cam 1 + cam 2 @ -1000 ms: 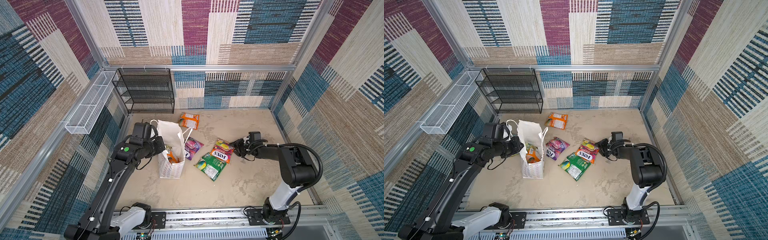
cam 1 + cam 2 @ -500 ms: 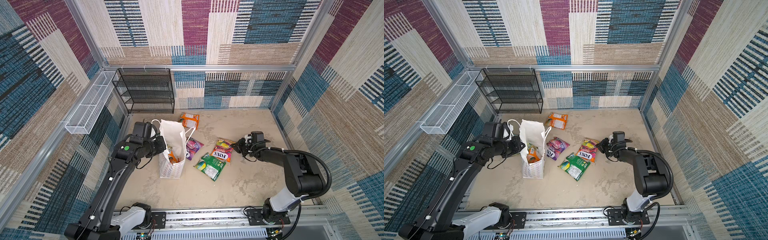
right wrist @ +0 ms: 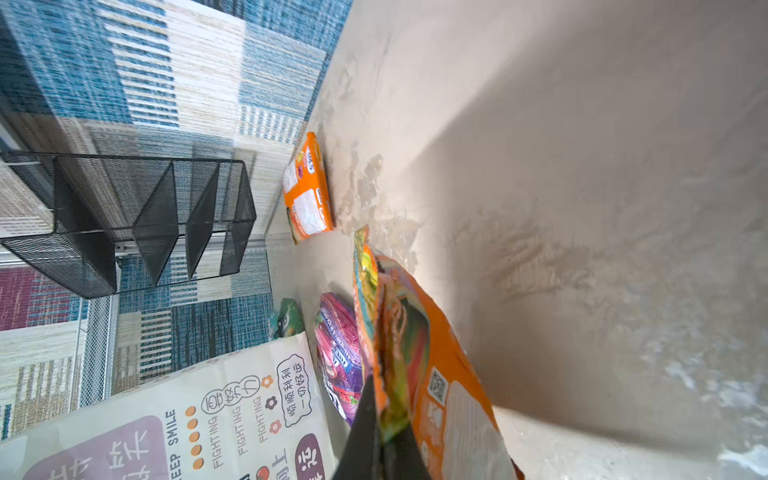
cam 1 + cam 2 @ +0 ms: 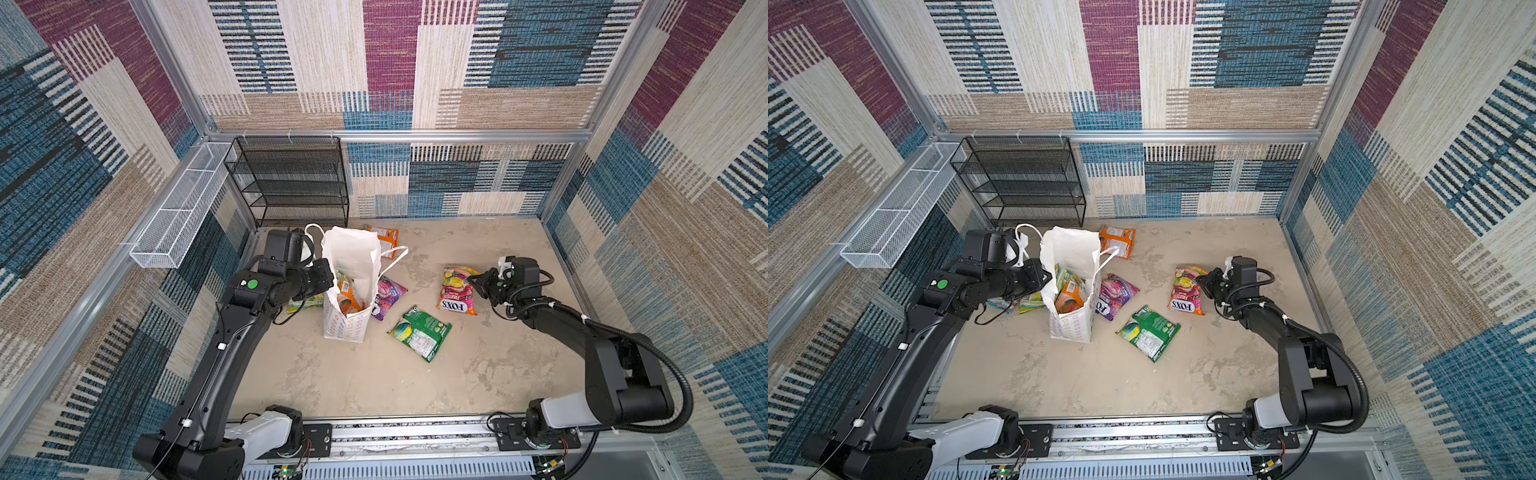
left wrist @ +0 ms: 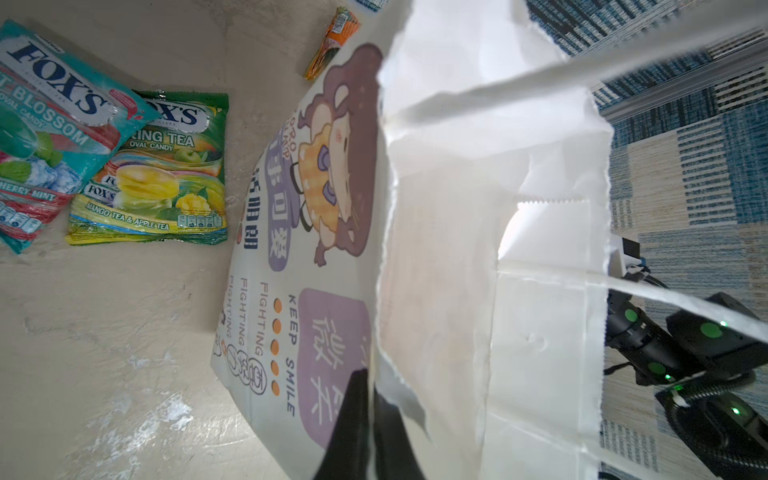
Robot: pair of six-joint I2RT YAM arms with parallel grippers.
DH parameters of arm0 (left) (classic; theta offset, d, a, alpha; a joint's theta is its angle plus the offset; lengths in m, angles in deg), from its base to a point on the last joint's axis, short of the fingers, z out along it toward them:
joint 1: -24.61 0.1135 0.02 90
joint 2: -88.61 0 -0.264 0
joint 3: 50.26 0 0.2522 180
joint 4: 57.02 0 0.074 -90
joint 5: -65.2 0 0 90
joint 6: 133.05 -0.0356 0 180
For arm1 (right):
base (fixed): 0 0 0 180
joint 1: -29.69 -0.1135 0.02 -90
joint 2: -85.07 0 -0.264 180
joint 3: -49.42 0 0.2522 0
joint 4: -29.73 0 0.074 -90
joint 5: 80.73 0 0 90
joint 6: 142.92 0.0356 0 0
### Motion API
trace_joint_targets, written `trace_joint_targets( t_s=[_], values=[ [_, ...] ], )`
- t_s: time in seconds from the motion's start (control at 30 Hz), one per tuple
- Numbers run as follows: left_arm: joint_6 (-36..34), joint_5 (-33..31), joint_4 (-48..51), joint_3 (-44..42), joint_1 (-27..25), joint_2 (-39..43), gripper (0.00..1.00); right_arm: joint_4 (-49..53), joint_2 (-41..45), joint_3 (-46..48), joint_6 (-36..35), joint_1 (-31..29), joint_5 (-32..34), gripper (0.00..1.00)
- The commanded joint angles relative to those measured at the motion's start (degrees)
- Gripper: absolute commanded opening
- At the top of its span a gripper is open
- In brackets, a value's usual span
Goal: Place the snacks into the paper bag
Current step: 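Lift the multicolour packet with the right gripper and swing it toward the bag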
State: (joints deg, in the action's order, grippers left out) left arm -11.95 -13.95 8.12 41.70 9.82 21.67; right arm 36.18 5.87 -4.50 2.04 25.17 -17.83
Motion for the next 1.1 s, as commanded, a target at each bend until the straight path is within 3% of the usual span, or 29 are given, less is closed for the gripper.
trace_joint_targets(
  t_s=[0.0,0.07,0.27,0.43,0.7,1.07],
  values=[
    [-1.3,4.6,-6.7,-3.8,2.0,2.0,0.00,2.9,5.8,-0.7,-2.4,-0.1,4.8,0.00],
    [-0.9,7.5,-7.2,-6.2,5.0,3.8,0.00,5.8,10.4,-1.5,-2.6,-0.2,7.7,0.00],
    [0.0,6.7,-9.5,-9.8,9.1,8.7,0.00,12.1,24.7,-8.4,0.0,-1.9,15.0,0.00],
    [0.3,6.5,-10.1,-11.1,9.9,8.2,0.00,15.0,28.3,-17.8,0.6,-6.6,18.7,0.00],
    [0.4,6.5,-10.3,-11.5,10.4,6.9,0.00,14.5,21.9,-32.4,-2.4,-21.1,22.2,0.00],
    [0.8,8.7,-10.6,-11.7,10.6,5.1,0.00,15.3,11.6,-45.6,-7.5,-39.7,29.5,0.00]
  ],
)
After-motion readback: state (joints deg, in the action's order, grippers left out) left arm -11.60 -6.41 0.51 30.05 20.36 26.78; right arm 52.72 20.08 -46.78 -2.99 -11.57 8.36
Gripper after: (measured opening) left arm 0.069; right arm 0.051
